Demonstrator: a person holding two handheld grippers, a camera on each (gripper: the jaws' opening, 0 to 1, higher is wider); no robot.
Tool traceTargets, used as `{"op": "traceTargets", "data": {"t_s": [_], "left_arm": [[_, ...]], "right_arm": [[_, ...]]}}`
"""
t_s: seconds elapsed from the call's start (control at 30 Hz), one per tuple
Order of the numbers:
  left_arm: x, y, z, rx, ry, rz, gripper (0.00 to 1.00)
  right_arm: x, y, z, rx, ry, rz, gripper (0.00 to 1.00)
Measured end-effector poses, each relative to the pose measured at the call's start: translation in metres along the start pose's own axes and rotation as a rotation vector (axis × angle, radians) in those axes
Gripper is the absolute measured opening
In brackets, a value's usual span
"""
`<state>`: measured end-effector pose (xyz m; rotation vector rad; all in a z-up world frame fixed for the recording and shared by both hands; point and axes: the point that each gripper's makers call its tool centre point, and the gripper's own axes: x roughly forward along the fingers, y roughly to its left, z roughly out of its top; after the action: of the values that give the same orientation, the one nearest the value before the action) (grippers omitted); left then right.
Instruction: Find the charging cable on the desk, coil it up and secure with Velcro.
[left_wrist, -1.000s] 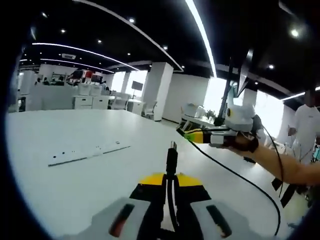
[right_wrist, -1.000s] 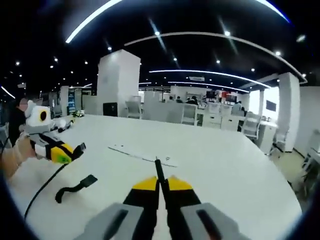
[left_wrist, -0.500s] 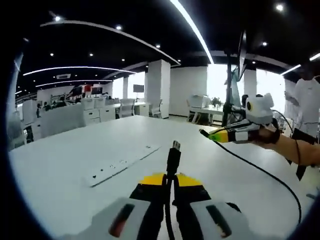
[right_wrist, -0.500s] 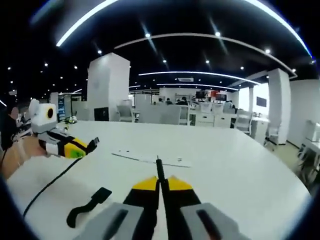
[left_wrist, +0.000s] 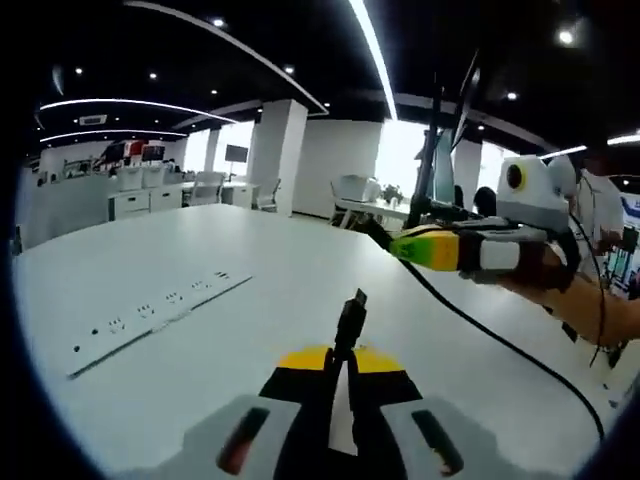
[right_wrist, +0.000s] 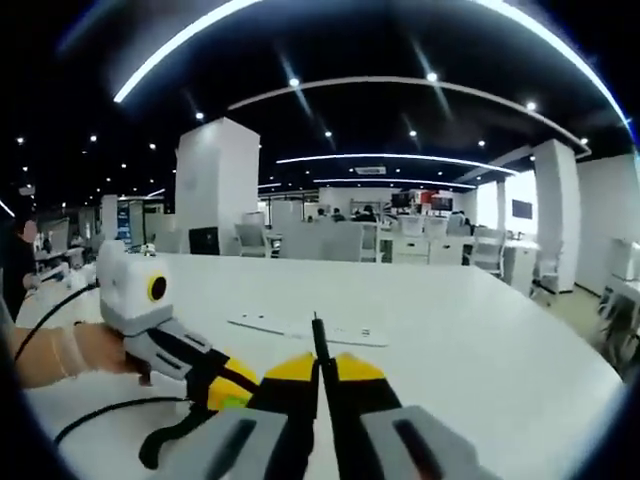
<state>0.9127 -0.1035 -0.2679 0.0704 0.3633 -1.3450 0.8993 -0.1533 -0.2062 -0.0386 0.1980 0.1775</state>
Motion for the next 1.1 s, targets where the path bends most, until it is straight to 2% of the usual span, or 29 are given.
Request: {"op": "traceTargets", "data": {"t_s": [0.13, 0.23, 0.33, 0.47, 0.63, 0.83, 0.9, 0.97, 1.07, 1.1], "left_arm": [[0.011, -0.007, -0.005, 0.003, 0.023, -0.012, 0.07], [0.015, -0.018, 0.0, -0.023, 0.003, -0.052, 0.07], [0.018, -0.024, 0.0, -0.014, 0.007, -0.06, 0.07], [0.022, -0.021, -0.013, -0.017, 0.046, -0.052, 0.07], [0.02, -0.018, -0.014, -0.031, 0.019, -0.049, 0.07], [0.019, -0.013, -0.021, -0.002, 0.04, -0.052, 0.07], [0.018, -0.02, -0.021, 0.0, 0.027, -0.092, 0.08], [0.017, -0.02, -0.018, 0.014, 0.007, -0.088, 0.08], [0.014, -0.021, -0.004, -0.01, -0.088, -0.099, 0.18], [0.011, -0.018, 0.004, -0.008, -0.142, -0.095, 0.21]], "right_arm": [[-0.001, 0.001, 0.007, 0.009, -0.027, 0.004, 0.06], [-0.001, 0.001, 0.009, 0.002, -0.032, 0.0, 0.06], [-0.001, 0.004, 0.011, 0.003, -0.036, 0.003, 0.06], [0.0, 0.009, 0.011, 0.001, -0.036, 0.01, 0.06], [0.002, 0.016, 0.014, -0.013, -0.038, 0.02, 0.06], [0.004, 0.021, 0.014, -0.025, -0.038, 0.031, 0.06], [0.004, 0.021, 0.014, -0.028, -0.037, 0.031, 0.06], [0.005, 0.021, 0.015, -0.024, -0.039, 0.033, 0.06], [0.004, 0.021, 0.015, -0.024, -0.04, 0.033, 0.06], [0.004, 0.021, 0.016, -0.025, -0.04, 0.033, 0.06]]}}
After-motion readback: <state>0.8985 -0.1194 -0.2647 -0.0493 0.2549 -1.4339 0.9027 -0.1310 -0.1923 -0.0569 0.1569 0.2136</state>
